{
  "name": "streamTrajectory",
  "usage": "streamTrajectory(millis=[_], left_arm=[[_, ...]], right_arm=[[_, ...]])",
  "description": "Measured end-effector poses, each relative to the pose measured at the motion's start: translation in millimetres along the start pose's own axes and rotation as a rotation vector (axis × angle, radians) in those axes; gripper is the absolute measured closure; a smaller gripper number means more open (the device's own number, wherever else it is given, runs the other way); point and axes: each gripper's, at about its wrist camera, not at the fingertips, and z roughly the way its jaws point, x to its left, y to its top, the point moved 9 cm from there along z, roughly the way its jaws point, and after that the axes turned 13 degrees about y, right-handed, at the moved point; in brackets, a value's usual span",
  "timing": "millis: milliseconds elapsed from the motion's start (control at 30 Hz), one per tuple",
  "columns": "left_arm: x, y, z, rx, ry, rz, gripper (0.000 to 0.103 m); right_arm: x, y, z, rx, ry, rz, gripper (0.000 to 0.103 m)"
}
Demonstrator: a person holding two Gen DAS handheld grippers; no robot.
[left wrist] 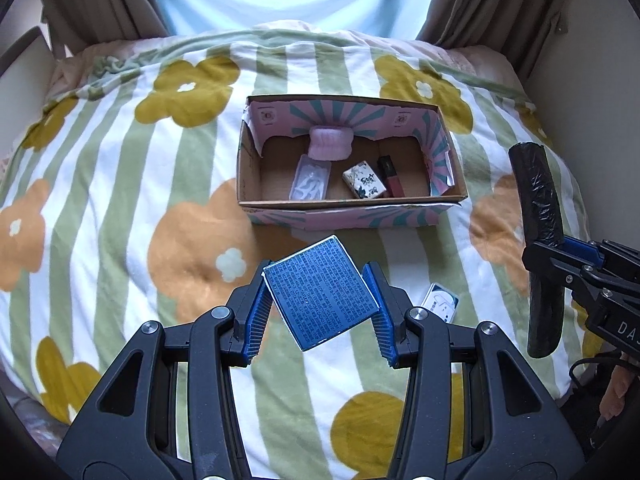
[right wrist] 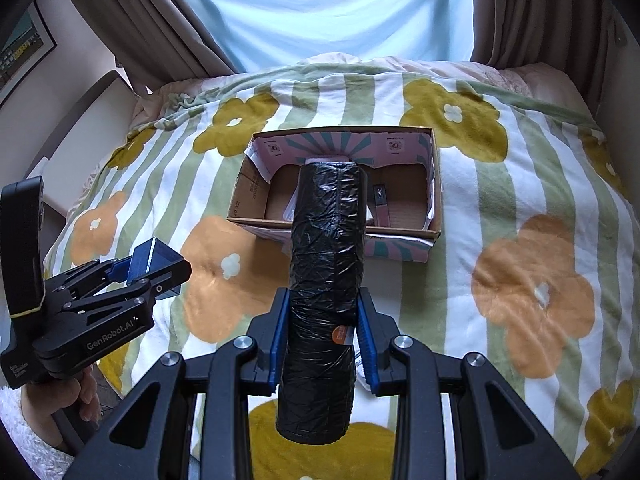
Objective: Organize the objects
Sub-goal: 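Carry the cube and black roll into the box and open both tools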
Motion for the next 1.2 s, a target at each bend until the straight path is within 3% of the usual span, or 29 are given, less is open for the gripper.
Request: streamTrajectory(millis=[200, 500, 867, 1000, 1200], left_arm=[[-4, 47, 29, -0.016, 0.001, 0.005, 0.061], [-21, 124, 110, -0.018, -0.028, 0.062, 0.061], [-35, 148, 210, 0.06, -0.016, 0.102, 0.061], [-37, 146, 232, 0.081, -0.014, 0.122, 0.061], [-41, 141, 247, 0.103, -0.016, 0.14, 0.061]], right_arm=[[-22, 47, 19, -0.01, -0.015, -0.079, 0.074], [-43, 122, 71, 0.011, -0.092, -0.346, 0.074], [-75, 120, 169, 0.188, -0.078, -0.469, 0.074], [-80, 113, 194, 0.248, -0.068, -0.522, 0.074], [-87, 112, 208, 0.269, -0.056, -0.516, 0.074]])
